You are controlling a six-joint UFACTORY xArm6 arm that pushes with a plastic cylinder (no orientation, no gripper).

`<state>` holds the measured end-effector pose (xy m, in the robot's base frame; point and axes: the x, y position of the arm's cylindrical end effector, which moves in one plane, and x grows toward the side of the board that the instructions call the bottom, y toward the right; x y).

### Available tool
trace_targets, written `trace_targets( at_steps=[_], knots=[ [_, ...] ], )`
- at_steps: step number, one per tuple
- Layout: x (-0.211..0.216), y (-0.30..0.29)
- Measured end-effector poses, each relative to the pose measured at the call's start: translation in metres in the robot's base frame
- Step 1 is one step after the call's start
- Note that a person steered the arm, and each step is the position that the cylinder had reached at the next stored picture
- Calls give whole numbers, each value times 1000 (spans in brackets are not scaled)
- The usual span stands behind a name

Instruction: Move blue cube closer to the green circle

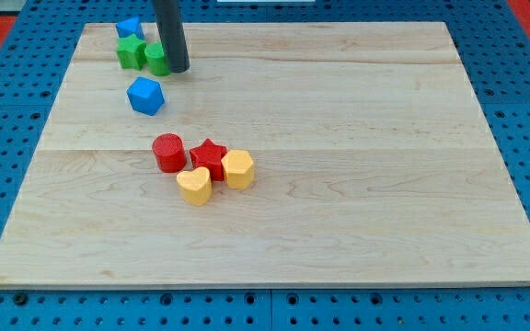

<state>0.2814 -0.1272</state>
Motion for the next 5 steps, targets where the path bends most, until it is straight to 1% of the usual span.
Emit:
trace_targets(
  at_steps=[1,2,3,4,5],
  knots=[
    [-19,-9],
    [-25,-8],
    [3,33],
    [54,54],
    [85,21]
  ],
)
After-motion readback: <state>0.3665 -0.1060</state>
